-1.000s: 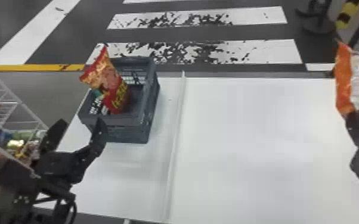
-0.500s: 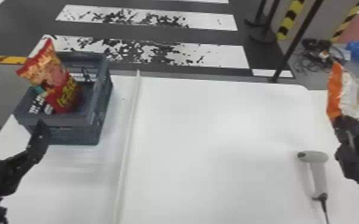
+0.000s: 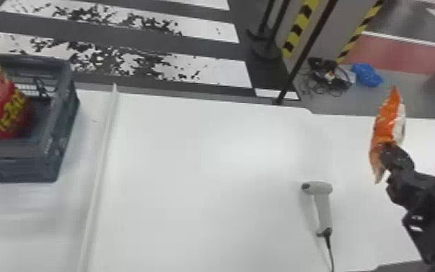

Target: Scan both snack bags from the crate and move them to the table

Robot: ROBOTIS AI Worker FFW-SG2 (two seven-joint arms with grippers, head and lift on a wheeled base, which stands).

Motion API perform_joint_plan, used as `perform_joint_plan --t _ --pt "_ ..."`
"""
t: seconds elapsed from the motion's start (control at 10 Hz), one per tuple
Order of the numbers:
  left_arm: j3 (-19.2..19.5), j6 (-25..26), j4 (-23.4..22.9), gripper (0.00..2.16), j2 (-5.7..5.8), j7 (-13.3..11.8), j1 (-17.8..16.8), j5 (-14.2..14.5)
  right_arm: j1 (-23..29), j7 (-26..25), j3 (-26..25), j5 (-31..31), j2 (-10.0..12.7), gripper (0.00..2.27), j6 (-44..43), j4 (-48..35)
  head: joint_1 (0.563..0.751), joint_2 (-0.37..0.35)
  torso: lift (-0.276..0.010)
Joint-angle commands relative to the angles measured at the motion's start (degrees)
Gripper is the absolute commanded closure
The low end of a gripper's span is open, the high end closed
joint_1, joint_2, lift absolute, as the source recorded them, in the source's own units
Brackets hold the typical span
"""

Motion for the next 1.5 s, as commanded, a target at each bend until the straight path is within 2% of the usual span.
perform_joint_plan --t 0.0,0.4,0.6,0.8,0.9,1.0,1.1,1.2,1.4 --pt "0.0 0.0 0.9 0.04 0.0 0.0 -0.4 0.0 -2.5 0.0 -0.6 3.3 -0.4 2.25 -0.8 4.5 0.695 -0.28 -0.087" --pt "-0.6 -1.8 3.8 0.04 0.08 0.0 -1.6 -0.1 -4.5 -0.2 0.2 10.4 -6.7 2.25 -11.3 22.3 0.695 -0.35 -0.087" --pt "-2.5 -1.2 4.0 0.04 0.26 0.1 -3.5 -0.7 -5.2 0.6 1.7 15.8 -9.4 2.25 -9.2 29.1 0.695 -0.35 -0.087" --pt "-2.9 -0.9 4.1 0.04 0.26 0.1 -4.3 -0.7 -8.9 1.8 6.1 21.8 -11.4 2.17 -7.3 39.0 0.695 -0.35 -0.087" --pt "-2.9 -0.7 4.1 0.04 0.26 0.1 -4.3 -0.7 -10.2 2.4 8.2 22.7 -11.9 1.64 -7.1 41.9 0.695 -0.35 -0.087" --pt "-2.9 -0.4 3.9 0.04 0.17 0.1 -4.3 -0.7 -10.2 2.9 8.7 22.5 -11.5 0.63 -9.2 41.8 0.695 -0.35 -0.087" --pt "-2.8 -0.2 3.7 0.04 0.08 0.1 -4.4 -0.8 -9.9 2.7 8.7 22.5 -11.0 0.07 -9.6 40.4 0.695 -0.35 -0.087" --pt "-2.8 -0.2 3.8 0.04 0.08 0.1 -4.3 -0.8 -8.7 1.6 8.0 22.3 -9.8 0.02 -10.3 37.3 0.695 -0.35 -0.087" --pt "-2.8 0.0 3.9 0.04 0.08 0.2 -4.5 -1.1 -3.8 0.2 6.9 19.9 -5.7 0.01 -13.1 26.0 0.695 -0.35 -0.087"
